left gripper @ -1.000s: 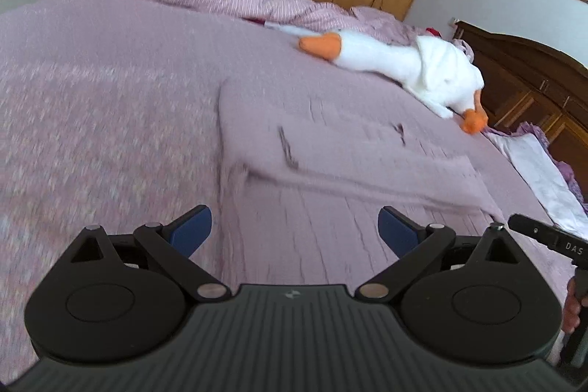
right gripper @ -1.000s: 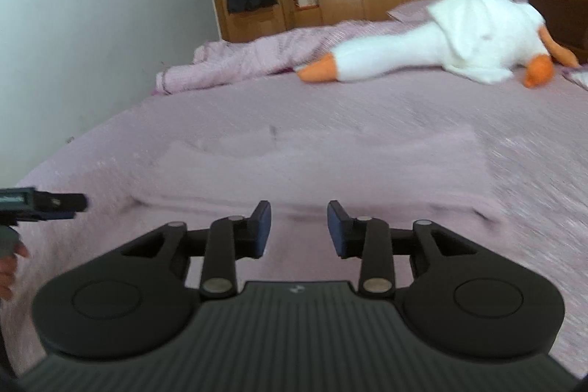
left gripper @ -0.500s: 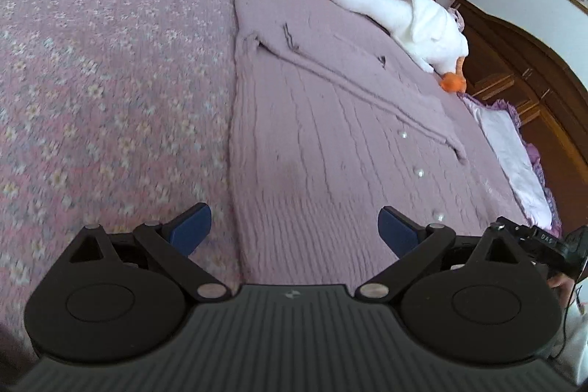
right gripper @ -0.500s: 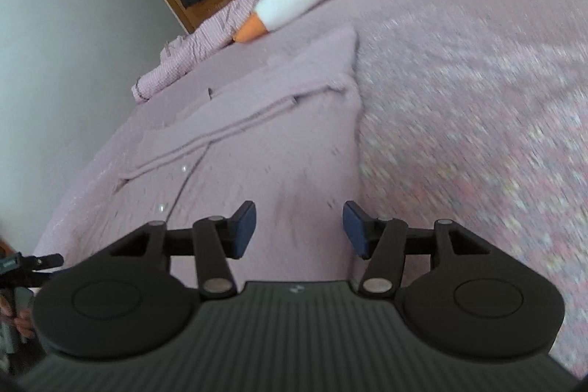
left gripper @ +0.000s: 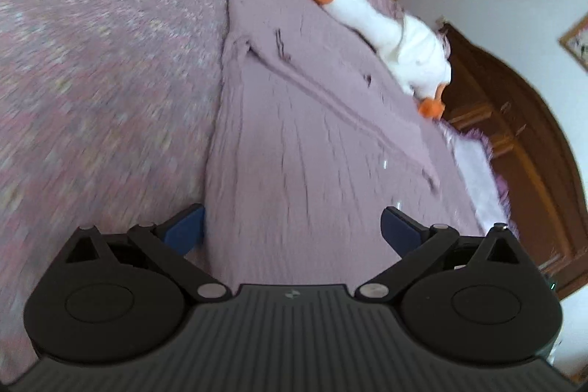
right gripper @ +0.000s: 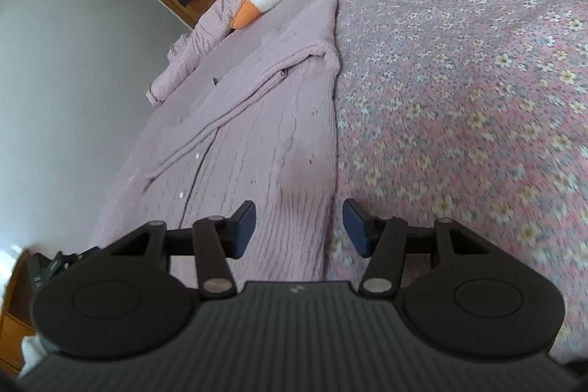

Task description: Fold small clothes

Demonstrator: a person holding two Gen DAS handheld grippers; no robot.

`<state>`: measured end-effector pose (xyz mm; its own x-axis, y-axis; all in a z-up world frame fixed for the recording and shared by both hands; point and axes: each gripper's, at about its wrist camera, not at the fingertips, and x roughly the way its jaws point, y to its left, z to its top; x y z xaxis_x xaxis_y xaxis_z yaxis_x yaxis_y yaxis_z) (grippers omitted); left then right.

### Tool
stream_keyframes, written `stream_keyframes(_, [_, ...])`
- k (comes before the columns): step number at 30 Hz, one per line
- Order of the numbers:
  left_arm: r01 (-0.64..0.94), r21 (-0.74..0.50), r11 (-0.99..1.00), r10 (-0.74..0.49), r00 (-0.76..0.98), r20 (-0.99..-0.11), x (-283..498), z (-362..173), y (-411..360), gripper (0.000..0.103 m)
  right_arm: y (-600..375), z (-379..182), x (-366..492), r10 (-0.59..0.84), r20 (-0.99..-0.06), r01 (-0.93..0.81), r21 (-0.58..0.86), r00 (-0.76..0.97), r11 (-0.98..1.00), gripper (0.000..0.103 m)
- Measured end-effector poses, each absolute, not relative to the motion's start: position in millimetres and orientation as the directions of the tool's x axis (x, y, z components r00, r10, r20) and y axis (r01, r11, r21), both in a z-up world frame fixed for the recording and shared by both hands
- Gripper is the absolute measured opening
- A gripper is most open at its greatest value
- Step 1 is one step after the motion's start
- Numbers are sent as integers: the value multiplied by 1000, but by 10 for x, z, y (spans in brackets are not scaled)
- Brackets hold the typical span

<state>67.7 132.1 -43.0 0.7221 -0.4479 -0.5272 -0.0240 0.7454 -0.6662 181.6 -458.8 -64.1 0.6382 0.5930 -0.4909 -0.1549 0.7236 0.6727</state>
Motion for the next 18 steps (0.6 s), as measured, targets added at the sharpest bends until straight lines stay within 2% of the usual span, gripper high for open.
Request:
stream_keyframes(6, [-22, -674, 738, -443, 737, -510, 975, -392, 1276, 103, -4664, -740, 2137, 625, -439, -97, 765, 645, 637, 54])
stream_keyframes(11, [29, -691, 722, -507, 702, -500, 646, -419, 1193, 103, -4709, -806, 2074, 672, -404, -102, 808, 620, 580, 54])
stream_keyframes(18, [22, -744, 667, -563, 670, -484, 262, -453, 1135, 102, -4733, -914, 1770, 774, -358, -137, 861, 522, 490, 53])
